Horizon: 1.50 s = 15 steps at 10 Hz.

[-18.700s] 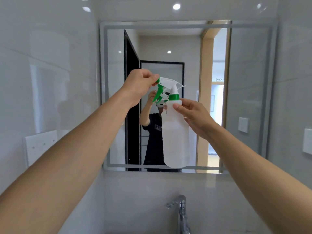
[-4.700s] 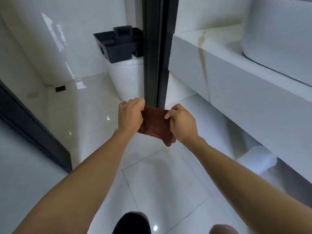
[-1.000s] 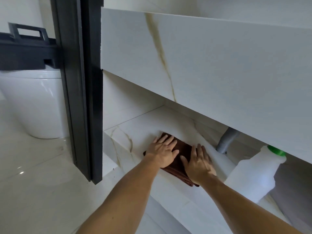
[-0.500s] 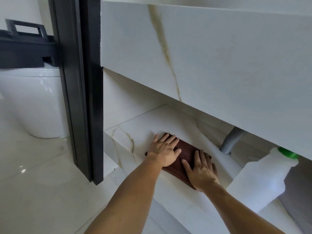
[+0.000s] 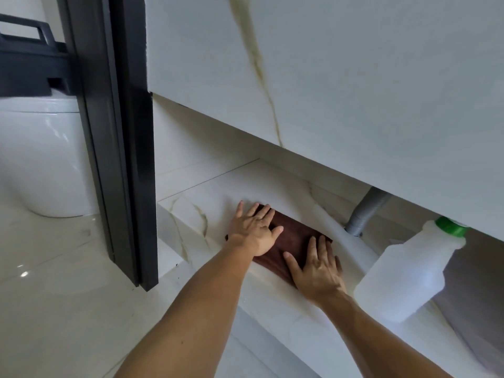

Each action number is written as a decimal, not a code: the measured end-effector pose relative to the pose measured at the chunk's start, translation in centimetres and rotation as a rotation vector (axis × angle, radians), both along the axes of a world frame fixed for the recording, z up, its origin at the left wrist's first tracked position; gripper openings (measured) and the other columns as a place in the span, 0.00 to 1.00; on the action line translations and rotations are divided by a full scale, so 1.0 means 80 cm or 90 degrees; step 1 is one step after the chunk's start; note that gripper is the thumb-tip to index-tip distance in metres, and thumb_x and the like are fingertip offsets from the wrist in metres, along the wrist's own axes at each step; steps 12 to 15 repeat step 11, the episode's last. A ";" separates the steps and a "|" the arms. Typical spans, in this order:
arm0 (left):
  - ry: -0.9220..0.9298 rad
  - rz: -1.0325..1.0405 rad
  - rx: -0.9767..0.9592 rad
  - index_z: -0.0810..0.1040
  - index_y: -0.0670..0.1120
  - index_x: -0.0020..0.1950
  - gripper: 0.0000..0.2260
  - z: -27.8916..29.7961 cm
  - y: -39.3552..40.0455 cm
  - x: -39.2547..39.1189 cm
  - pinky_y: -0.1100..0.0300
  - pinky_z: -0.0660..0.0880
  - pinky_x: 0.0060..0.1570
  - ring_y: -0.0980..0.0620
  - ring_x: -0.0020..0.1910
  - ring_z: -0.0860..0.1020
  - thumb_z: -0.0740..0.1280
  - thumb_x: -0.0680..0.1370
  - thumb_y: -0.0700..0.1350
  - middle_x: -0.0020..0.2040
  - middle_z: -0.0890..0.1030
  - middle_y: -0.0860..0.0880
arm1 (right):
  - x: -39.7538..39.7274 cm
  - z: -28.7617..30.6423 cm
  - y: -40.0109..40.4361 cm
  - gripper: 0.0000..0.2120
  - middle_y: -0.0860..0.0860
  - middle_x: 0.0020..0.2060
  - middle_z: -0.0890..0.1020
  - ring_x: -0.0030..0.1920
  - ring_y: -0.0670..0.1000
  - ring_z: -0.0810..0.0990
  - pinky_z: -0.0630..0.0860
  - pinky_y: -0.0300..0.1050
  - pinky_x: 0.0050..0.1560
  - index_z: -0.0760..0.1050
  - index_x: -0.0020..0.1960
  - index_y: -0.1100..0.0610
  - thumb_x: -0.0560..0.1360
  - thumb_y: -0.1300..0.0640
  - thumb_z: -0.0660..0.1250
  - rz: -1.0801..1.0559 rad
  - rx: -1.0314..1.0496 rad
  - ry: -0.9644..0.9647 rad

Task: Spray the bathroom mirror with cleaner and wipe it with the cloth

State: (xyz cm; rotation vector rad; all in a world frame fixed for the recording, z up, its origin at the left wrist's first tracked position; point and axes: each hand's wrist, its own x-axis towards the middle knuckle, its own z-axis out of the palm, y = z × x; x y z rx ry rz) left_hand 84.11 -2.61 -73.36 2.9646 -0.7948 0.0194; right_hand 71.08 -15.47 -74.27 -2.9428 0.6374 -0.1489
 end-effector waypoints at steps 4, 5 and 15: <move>0.012 -0.008 0.015 0.45 0.52 0.82 0.30 0.005 0.000 -0.003 0.44 0.36 0.77 0.54 0.80 0.41 0.39 0.82 0.64 0.82 0.45 0.55 | -0.005 0.000 0.003 0.44 0.58 0.81 0.48 0.81 0.55 0.44 0.44 0.53 0.78 0.44 0.81 0.59 0.77 0.29 0.45 -0.004 0.020 -0.007; 0.014 -0.008 0.014 0.45 0.52 0.82 0.30 0.004 0.001 -0.002 0.44 0.36 0.77 0.55 0.81 0.42 0.39 0.82 0.64 0.82 0.45 0.55 | -0.005 -0.001 0.004 0.44 0.58 0.81 0.48 0.81 0.56 0.44 0.45 0.54 0.79 0.45 0.81 0.59 0.77 0.29 0.46 -0.002 0.026 -0.009; -0.139 0.045 0.011 0.67 0.46 0.73 0.20 0.090 0.123 -0.018 0.48 0.67 0.66 0.45 0.70 0.67 0.53 0.84 0.53 0.71 0.71 0.46 | 0.013 0.095 0.085 0.28 0.55 0.75 0.66 0.77 0.58 0.57 0.58 0.56 0.74 0.61 0.76 0.55 0.82 0.41 0.51 0.117 0.043 -0.047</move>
